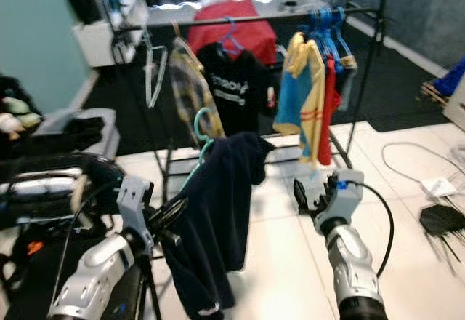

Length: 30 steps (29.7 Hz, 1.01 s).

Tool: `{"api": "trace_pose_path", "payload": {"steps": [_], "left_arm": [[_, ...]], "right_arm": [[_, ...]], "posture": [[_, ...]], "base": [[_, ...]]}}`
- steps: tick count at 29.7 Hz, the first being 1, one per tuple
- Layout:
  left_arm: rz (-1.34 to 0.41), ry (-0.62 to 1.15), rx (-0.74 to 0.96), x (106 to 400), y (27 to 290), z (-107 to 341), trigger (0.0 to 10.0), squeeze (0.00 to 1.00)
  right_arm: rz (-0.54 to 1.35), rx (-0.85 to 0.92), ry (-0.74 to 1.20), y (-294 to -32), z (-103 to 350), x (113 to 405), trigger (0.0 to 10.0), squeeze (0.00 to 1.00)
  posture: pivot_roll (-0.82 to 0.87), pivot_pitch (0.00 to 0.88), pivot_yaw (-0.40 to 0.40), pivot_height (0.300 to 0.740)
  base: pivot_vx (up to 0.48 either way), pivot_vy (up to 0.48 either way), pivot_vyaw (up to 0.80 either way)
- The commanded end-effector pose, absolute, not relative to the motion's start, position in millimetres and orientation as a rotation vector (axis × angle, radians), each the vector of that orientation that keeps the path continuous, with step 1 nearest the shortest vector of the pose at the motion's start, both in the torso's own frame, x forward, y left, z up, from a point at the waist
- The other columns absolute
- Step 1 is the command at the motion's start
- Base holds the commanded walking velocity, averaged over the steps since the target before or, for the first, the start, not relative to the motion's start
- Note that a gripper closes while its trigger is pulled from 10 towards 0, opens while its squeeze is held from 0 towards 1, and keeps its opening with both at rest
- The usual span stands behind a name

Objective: Hang hanger

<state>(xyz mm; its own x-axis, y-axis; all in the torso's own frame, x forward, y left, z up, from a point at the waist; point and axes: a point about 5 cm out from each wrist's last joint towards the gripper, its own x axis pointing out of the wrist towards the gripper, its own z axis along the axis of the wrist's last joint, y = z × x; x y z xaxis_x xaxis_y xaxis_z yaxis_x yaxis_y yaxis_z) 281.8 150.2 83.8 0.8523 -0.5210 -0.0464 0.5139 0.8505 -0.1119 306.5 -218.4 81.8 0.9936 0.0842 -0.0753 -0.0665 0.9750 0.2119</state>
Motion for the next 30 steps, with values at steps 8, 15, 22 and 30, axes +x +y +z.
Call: {"api": "trace_pose_path", "payload": {"steps": [8, 15, 22, 30], "left_arm": [[-0.591, 0.046, -0.098, 286, 144, 89, 10.0, 0.00], [-0.560, 0.035, -0.125, 294, 141, 91, 10.0, 0.00], [-0.557, 0.063, -0.222, 313, 137, 91, 10.0, 0.00], [-0.552, 0.062, -0.236, 318, 137, 93, 10.0, 0.00]], "right_arm": [[0.078, 0.207, 0.094, -219, 81, 306, 10.0, 0.00], [0.060, 0.243, 0.103, -223, 80, 307, 10.0, 0.00], [0.042, 0.268, 0.128, -226, 79, 311, 10.0, 0.00], [0.030, 0.267, 0.134, -227, 80, 312, 10.0, 0.00]], "posture": [[-0.08, 0.000, 0.051, 0.740], [-0.07, 0.000, 0.045, 0.740], [-0.07, 0.000, 0.048, 0.740], [-0.06, 0.000, 0.043, 0.740]], "base": [[0.000, 0.000, 0.00], [0.000, 0.000, 0.00], [0.000, 0.000, -0.66], [0.000, 0.000, -0.77]]}}
